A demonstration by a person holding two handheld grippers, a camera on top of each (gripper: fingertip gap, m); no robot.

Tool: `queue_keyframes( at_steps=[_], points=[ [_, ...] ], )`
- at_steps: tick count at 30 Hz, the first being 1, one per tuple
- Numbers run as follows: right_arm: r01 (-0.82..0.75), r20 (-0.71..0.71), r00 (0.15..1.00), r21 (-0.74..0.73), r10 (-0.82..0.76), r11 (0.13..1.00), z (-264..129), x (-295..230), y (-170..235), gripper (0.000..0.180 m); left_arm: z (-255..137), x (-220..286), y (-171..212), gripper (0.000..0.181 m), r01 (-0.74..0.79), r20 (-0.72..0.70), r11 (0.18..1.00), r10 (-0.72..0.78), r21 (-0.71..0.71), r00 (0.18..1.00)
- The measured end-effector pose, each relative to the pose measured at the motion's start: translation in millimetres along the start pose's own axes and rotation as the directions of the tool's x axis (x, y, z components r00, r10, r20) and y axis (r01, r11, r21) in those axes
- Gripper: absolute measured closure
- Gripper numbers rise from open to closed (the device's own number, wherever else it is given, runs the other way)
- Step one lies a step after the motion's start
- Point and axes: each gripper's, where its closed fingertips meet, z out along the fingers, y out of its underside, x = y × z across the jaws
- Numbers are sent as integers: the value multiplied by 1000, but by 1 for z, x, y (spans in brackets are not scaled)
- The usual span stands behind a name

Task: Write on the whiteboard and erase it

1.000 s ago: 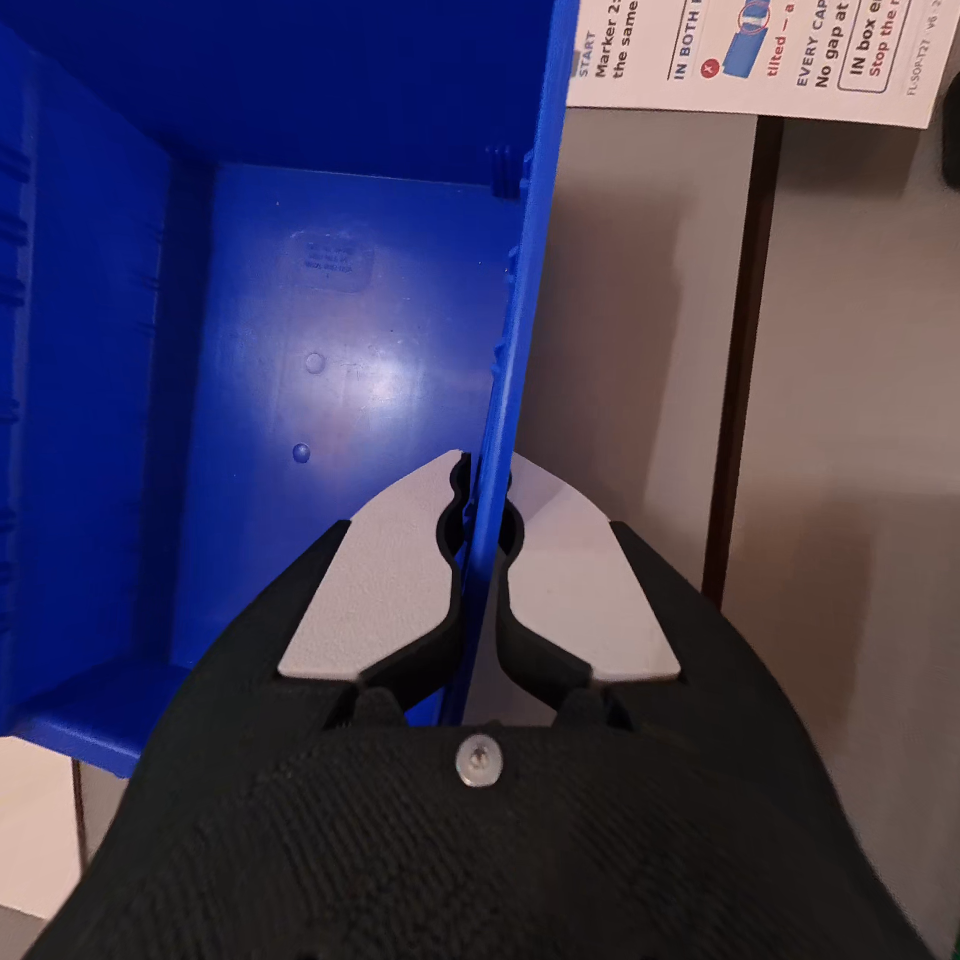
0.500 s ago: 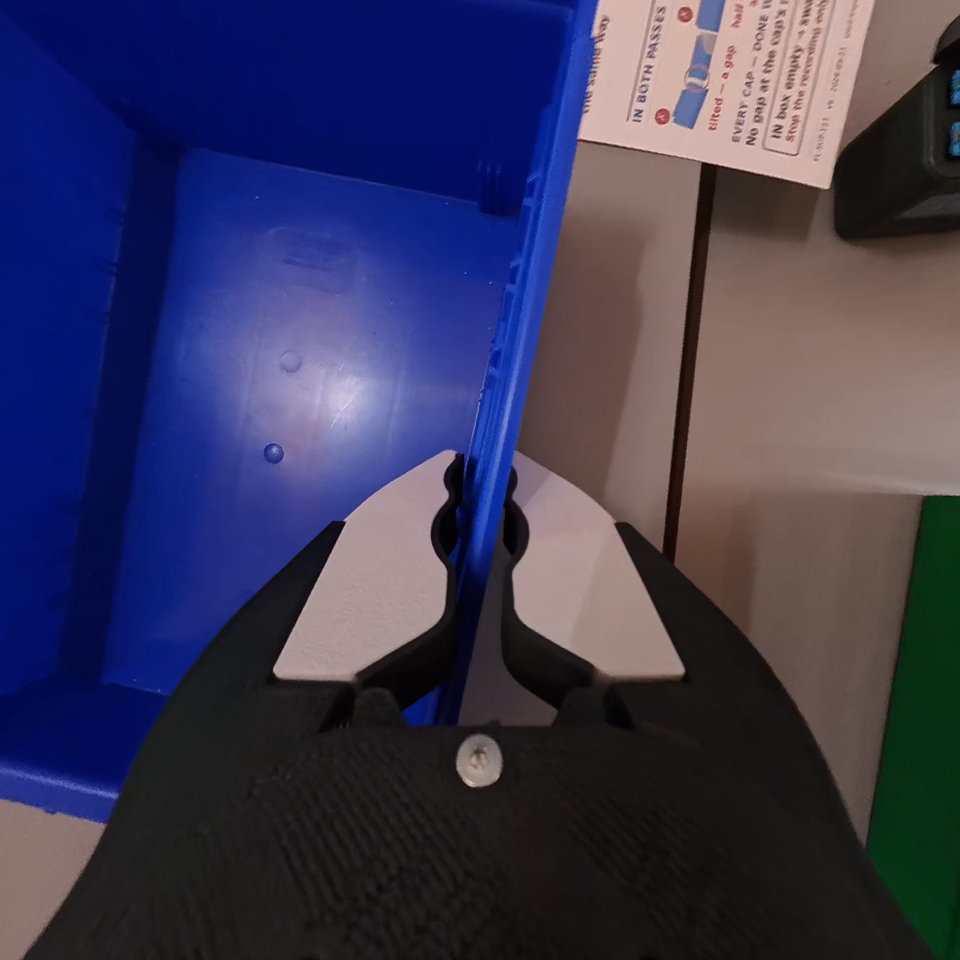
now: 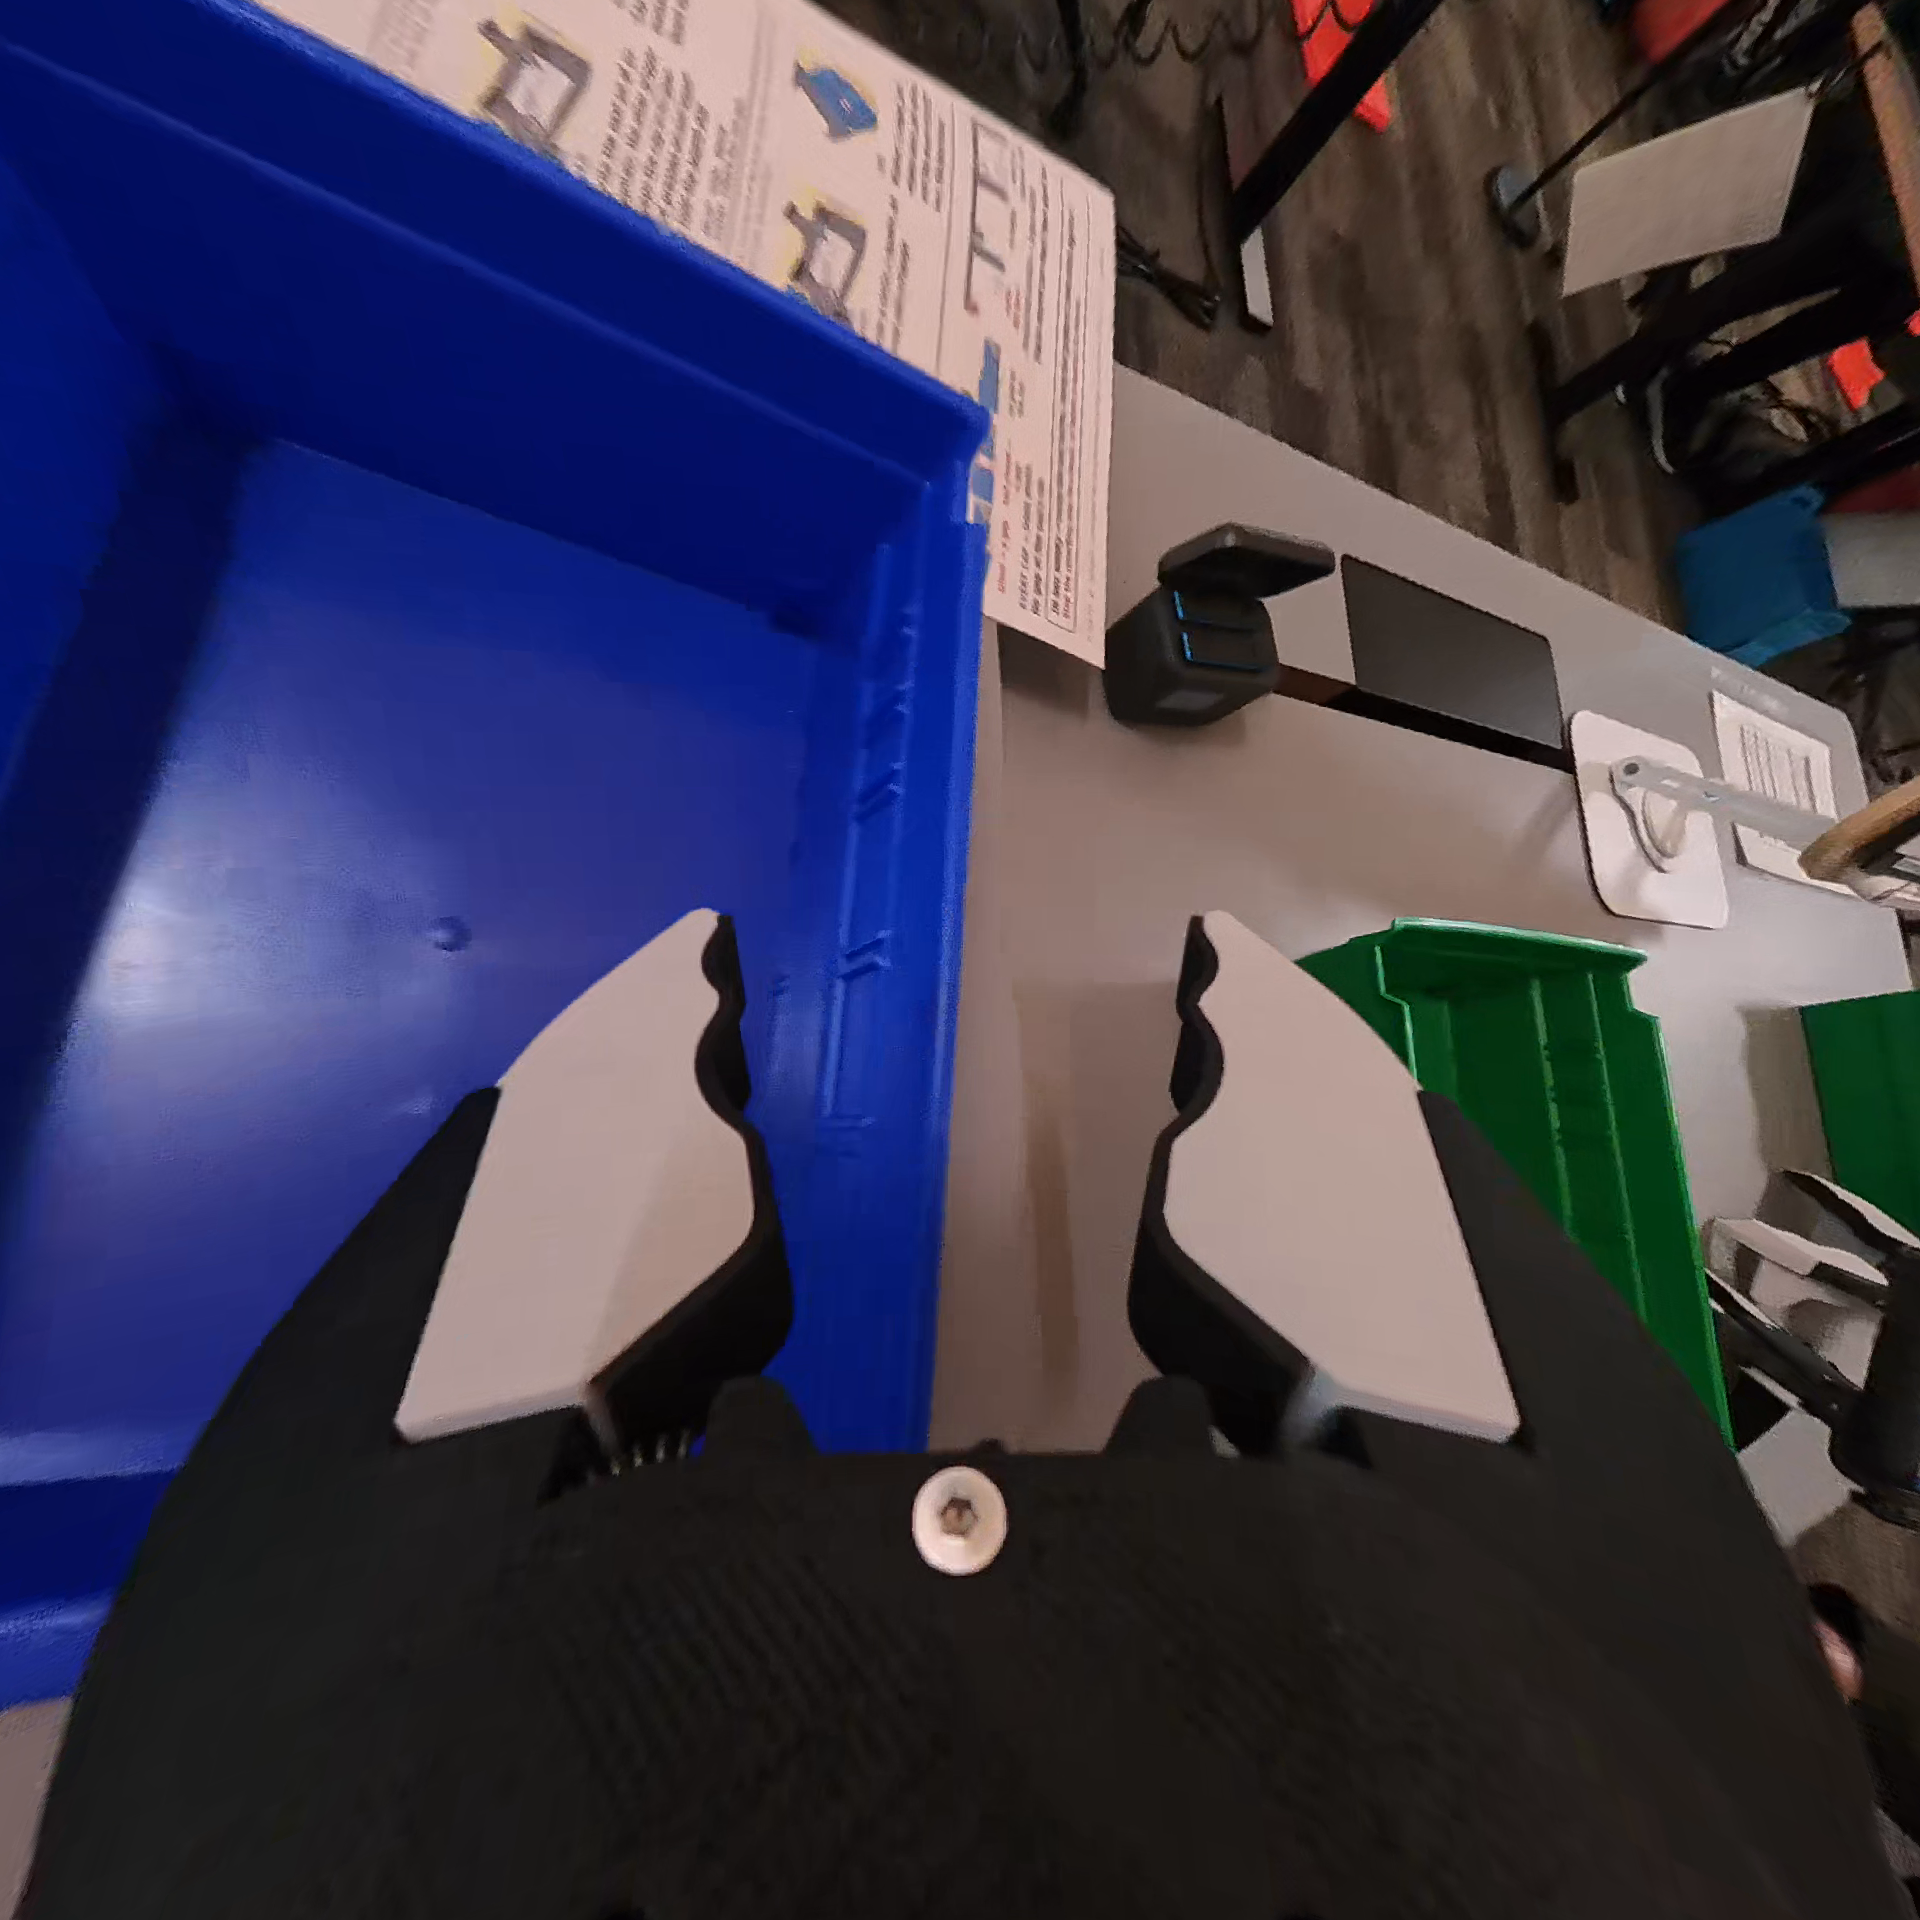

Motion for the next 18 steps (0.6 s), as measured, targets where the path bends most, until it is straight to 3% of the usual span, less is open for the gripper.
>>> queue_keyframes(
  at_steps=[6,8,10,14,18],
  points=[
    [-41,112,993,133,26,990,-59,-45,-20,83,-32,-10,-13,89,-95,156,995,88,38,984],
    [-80,200,979,217,36,973,-84,-70,-27,77,-49,-15,-20,103,-91,208,992,72,85,975],
    [-113,302,953,298,19,948,-110,-100,-34,76,-65,-14,-22,104,-81,222,991,56,105,973],
    [-159,405,914,427,-31,890,-154,-150,-40,69,-89,4,-24,98,-34,161,986,7,165,987],
    [-209,468,879,541,-85,815,-189,-192,-42,58,-103,46,-27,96,59,-50,973,-49,222,998]
  ],
)
